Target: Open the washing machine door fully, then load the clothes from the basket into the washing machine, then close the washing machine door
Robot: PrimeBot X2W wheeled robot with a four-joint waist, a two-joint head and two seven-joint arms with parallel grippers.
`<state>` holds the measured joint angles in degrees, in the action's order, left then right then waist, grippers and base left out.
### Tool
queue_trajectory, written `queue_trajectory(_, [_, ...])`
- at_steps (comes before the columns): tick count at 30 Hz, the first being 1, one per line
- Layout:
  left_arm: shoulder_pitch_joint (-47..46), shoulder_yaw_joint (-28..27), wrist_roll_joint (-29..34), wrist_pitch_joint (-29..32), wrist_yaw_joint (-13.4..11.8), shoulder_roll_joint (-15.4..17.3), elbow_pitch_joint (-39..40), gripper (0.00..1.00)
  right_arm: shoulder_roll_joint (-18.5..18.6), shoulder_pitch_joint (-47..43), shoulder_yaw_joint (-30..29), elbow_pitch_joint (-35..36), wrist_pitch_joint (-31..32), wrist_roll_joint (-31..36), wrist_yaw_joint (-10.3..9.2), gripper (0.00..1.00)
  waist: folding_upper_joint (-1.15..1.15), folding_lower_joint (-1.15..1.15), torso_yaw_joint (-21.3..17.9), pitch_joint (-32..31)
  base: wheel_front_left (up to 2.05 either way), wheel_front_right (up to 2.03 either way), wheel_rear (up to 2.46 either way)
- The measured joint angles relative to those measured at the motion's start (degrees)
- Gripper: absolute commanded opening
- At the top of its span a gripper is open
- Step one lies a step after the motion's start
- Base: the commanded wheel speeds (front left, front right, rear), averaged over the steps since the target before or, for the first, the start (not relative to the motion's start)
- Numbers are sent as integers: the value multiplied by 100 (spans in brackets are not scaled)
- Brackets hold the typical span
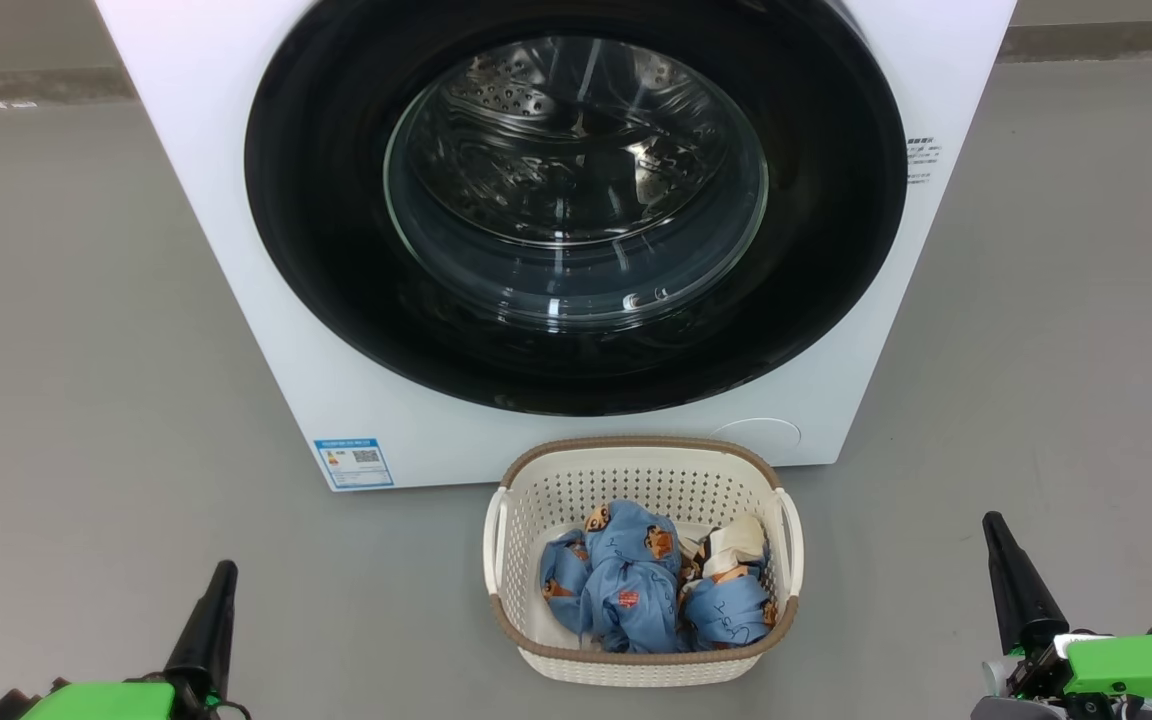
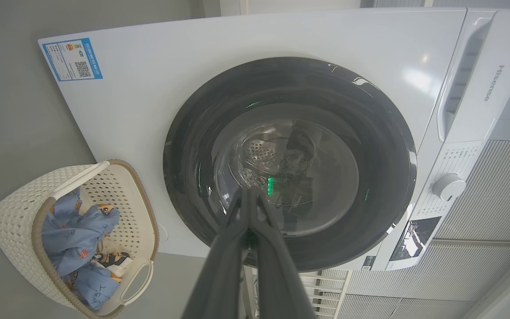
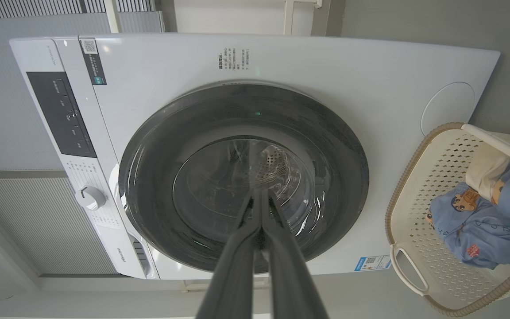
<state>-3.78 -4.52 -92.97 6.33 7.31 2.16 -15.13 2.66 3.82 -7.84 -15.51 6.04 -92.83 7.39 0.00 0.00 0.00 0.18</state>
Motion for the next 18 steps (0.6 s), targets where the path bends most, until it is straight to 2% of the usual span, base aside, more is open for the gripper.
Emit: queue_trajectory(18, [0,-1,0,0,0,0,0,0,-1,0,0,0,1,0,0,0,0,0,0,0,0,0,0])
